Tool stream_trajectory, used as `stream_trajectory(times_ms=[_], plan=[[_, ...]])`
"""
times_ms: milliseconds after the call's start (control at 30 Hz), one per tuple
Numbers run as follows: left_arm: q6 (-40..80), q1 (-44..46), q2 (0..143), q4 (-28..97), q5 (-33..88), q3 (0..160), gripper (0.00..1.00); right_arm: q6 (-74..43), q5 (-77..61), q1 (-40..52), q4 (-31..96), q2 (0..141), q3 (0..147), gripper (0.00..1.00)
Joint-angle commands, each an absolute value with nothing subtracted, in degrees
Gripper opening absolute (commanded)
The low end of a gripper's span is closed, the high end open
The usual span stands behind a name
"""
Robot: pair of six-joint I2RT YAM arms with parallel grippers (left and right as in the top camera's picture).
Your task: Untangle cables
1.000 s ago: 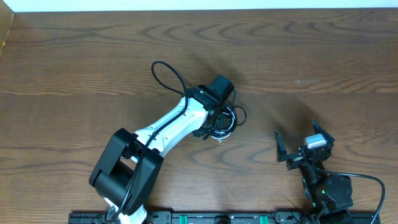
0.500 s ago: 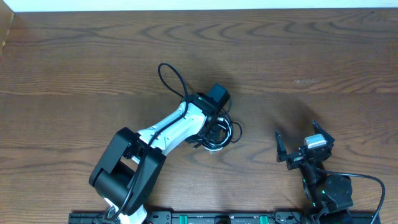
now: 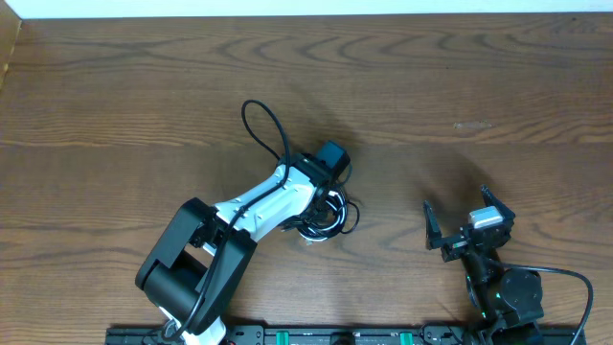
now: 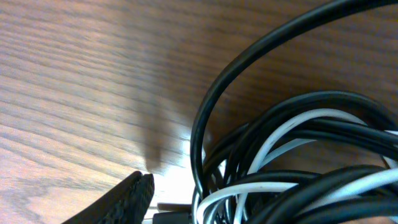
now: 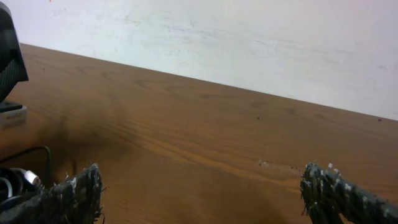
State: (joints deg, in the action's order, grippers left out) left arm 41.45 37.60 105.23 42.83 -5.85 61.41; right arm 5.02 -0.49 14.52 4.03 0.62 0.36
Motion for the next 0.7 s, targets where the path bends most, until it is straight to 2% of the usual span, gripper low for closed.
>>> stream_trajectory(times_ms=[0,167,400,667], plan=[[40.69,37.21,106.74,43.22,-11.31,59.13,0.56,4.56,-0.8,14.63,4.27,0.27,0.32,0.99],[40.34,36.97,106.65,43.97,-9.02,59.99,0.62,4.56,-0.8,14.63,4.27,0.27,0.32,0.99],[35.05,34.28,101.45,53.76,-7.99,67.99,0.77,4.56,-0.8,14.63,4.27,0.27,0.32,0.99],[34.74,33.32,87.77,54.41,-7.94,71.5,0.79,4.56,-0.8,14.63,4.27,0.27,0.32,0.99]])
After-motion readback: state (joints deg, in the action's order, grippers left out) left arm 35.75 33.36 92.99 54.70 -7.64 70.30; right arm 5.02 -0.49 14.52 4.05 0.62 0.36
